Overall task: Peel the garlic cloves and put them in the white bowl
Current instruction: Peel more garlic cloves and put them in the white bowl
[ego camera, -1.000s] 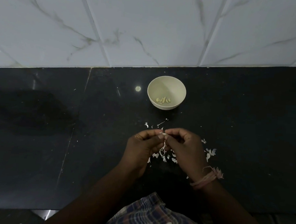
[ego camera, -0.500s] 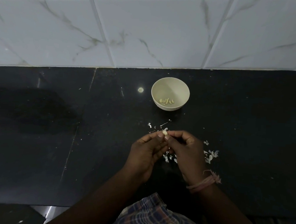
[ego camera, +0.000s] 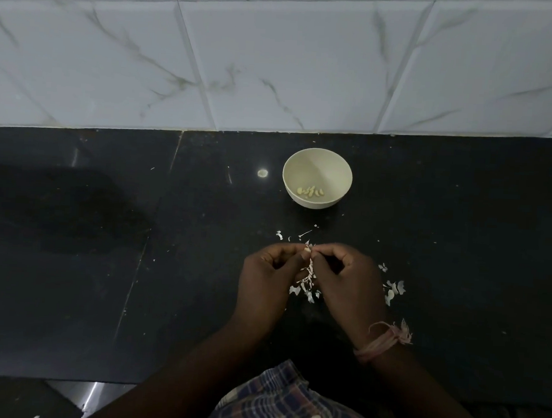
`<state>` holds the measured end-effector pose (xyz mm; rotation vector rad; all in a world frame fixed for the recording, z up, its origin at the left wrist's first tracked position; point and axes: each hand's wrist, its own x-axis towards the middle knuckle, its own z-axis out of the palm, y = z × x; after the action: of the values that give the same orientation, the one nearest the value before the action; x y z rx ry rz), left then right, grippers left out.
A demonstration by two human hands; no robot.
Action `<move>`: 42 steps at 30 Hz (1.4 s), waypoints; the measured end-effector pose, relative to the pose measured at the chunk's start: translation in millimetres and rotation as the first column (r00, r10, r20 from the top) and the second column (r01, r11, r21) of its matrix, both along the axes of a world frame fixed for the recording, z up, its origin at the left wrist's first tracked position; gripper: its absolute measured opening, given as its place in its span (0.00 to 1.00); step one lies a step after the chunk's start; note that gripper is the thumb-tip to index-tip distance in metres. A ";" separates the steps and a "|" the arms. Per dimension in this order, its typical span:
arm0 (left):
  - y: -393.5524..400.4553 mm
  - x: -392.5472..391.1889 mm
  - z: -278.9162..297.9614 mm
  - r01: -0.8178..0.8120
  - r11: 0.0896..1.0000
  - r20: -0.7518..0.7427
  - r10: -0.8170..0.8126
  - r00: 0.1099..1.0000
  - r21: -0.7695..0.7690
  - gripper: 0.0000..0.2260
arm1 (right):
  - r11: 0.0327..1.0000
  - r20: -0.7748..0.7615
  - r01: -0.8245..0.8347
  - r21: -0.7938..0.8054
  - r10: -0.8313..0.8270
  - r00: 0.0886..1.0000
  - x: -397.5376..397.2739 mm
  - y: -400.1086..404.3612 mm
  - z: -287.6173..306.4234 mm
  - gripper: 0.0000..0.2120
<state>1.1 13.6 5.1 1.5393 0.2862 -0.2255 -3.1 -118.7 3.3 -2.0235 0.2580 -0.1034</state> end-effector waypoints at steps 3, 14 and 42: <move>-0.1 -0.9 4.6 -0.003 0.999 0.004 0.003 1.000 -0.049 0.05 | 0.999 -0.030 0.014 0.049 -0.012 0.999 -0.4 -1.6 5.1 0.00; 2.2 0.0 10.4 0.065 0.996 0.003 -0.065 0.998 -0.063 0.05 | 0.983 -0.096 -0.021 0.182 0.039 0.995 -0.8 -6.9 20.6 0.04; -1.3 4.4 6.5 0.026 0.974 -0.099 -0.050 0.994 -0.226 0.06 | 0.931 -0.202 0.072 0.359 0.002 0.979 -3.6 -1.3 15.4 0.06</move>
<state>5.5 12.2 11.6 1.3115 0.3026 -0.3573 -6.7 -120.0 18.8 -1.6576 0.4091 0.1198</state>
